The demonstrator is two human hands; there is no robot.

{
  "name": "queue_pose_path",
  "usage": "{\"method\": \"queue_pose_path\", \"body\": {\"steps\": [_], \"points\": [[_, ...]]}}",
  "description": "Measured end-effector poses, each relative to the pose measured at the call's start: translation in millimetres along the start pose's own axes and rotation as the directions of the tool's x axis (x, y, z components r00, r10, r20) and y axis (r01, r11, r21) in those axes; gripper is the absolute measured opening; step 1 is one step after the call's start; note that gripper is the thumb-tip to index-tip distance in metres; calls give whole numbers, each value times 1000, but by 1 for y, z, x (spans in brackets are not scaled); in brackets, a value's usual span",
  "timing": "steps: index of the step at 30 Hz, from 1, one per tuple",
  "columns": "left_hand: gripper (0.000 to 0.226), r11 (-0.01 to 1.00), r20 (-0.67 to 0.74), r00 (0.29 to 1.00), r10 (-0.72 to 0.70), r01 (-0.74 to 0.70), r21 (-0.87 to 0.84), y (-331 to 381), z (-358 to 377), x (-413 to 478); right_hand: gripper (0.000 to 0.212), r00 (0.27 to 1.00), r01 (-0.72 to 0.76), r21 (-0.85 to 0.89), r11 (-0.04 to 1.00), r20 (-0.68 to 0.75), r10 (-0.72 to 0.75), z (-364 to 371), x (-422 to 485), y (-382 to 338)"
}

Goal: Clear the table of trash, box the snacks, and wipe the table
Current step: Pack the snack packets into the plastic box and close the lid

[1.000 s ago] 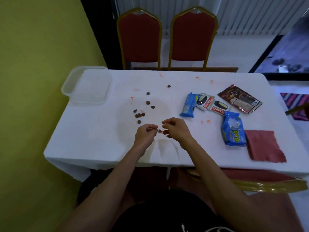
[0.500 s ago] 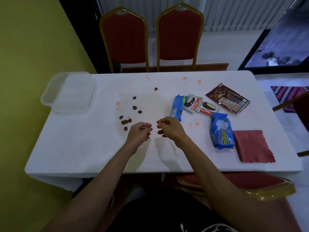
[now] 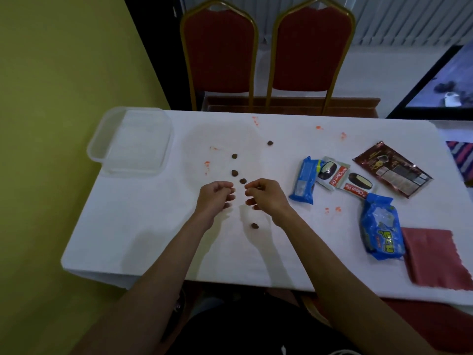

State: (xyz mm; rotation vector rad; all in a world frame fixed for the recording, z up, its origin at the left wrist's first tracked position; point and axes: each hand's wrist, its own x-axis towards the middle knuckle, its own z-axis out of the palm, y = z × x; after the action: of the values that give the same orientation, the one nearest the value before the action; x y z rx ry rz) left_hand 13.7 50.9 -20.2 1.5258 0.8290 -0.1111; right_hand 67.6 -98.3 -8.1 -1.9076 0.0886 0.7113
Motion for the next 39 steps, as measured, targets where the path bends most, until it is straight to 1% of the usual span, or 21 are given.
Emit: {"method": "queue_pose_path", "body": {"steps": [5,9,10,11,12,14,16,18,21,23,26,30,32,36,39], "points": [[21,1000,-66,998,-10,8,-28,17,-29,33,20,1000,11,8,1000,26,-11,42,26,-37],[23,1000,-132,991,-11,7,-28,24,-63,55,21,998,17,-34,999,59,-15,77,47,-61],[22,998,-152,988,-33,24,-64,26,-71,59,21,998,19,-43,999,65,-17,84,51,-65],[21,987,-173,982,-80,54,-149,27,-80,64,20,997,20,-42,999,72,-17,92,55,-69],[24,959,-184,971,-150,97,-268,30,-88,68,19,997,21,-37,999,80,-18,99,58,-74],[37,858,-181,943,-280,161,-488,33,-105,77,18,995,22,-37,999,93,-19,112,64,-82],[54,784,-188,916,-354,181,-594,32,-122,87,18,994,26,-48,999,108,-20,124,68,-90],[68,751,-219,892,-395,176,-636,31,-139,95,18,992,38,-61,997,122,-30,135,72,-98],[79,736,-267,873,-409,142,-662,34,-162,109,18,991,32,-63,998,131,-23,149,77,-105],[78,745,-292,863,-412,135,-653,38,-174,119,18,991,29,-72,997,135,-19,155,79,-107],[62,793,-297,860,-415,182,-582,40,-186,133,18,991,27,-76,997,135,-17,160,79,-106],[29,839,-241,889,-389,234,-492,40,-199,142,20,994,0,-67,998,107,7,161,76,-102],[23,863,-245,899,-363,225,-452,40,-206,145,21,995,-7,-65,998,96,14,159,74,-99],[34,866,-295,897,-328,160,-474,38,-209,139,19,995,-4,-51,999,94,9,154,68,-93],[43,884,-280,923,-265,117,-453,35,-205,120,17,996,7,-36,999,95,-3,147,63,-90]]}}
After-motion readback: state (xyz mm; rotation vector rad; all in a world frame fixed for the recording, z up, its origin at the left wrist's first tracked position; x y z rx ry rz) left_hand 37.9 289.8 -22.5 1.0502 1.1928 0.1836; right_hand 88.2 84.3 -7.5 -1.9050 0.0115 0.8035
